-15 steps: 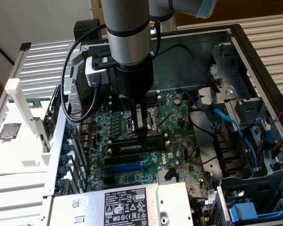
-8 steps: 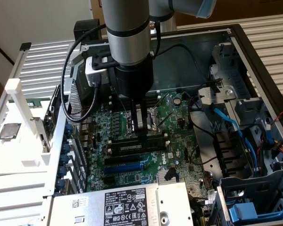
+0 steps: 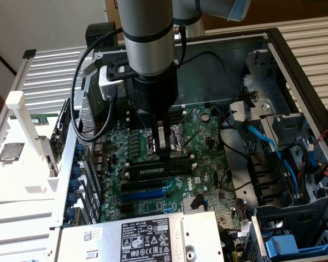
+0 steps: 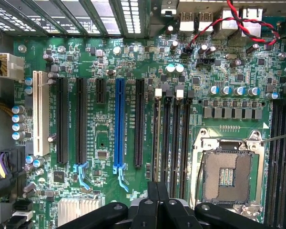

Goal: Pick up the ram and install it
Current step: 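Press down the ram until it locks into place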

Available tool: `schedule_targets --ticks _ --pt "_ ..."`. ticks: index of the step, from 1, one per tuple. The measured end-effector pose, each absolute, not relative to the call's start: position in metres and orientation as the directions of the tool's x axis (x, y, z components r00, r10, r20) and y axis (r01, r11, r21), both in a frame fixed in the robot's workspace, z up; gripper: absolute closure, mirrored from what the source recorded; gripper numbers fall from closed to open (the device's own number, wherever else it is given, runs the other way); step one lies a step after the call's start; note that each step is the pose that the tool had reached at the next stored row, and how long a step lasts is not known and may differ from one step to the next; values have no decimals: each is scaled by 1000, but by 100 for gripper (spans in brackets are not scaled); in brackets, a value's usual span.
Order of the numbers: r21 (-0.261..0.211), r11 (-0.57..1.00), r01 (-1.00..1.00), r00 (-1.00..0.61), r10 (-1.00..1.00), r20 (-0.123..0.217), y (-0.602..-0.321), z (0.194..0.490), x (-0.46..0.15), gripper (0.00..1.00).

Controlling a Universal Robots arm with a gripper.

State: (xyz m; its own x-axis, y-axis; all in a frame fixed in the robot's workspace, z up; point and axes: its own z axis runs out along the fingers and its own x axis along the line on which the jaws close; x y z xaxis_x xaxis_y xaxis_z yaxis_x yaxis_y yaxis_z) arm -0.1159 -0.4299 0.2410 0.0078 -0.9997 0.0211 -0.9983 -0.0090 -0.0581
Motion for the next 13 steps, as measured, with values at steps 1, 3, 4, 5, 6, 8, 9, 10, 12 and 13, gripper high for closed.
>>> schedule_targets --ticks 1,3,4,5,6,8,9,10,12,13 --pt "-58 -9 -998 8 -1000 21 -430 241 -116 90" --pt "-58 -9 -998 8 -1000 21 -430 241 -116 90" --pt "-58 -8 -998 7 -1000 21 -430 241 -117 90" --pt "-58 -6 -998 5 -1000 21 -430 241 -118 90" --pt "-58 -5 -998 4 -1000 21 -430 241 -118 90" --pt "-56 -1 -998 0 -1000 21 -429 240 -119 90" --pt "-56 0 -998 -1 -1000 21 -428 240 -119 90" --pt "-56 1 -998 -2 -1000 21 -427 239 -120 90" --pt "-56 2 -998 -3 -1000 21 -427 238 -120 90" --pt "-56 2 -998 -3 -1000 21 -427 238 -120 90"
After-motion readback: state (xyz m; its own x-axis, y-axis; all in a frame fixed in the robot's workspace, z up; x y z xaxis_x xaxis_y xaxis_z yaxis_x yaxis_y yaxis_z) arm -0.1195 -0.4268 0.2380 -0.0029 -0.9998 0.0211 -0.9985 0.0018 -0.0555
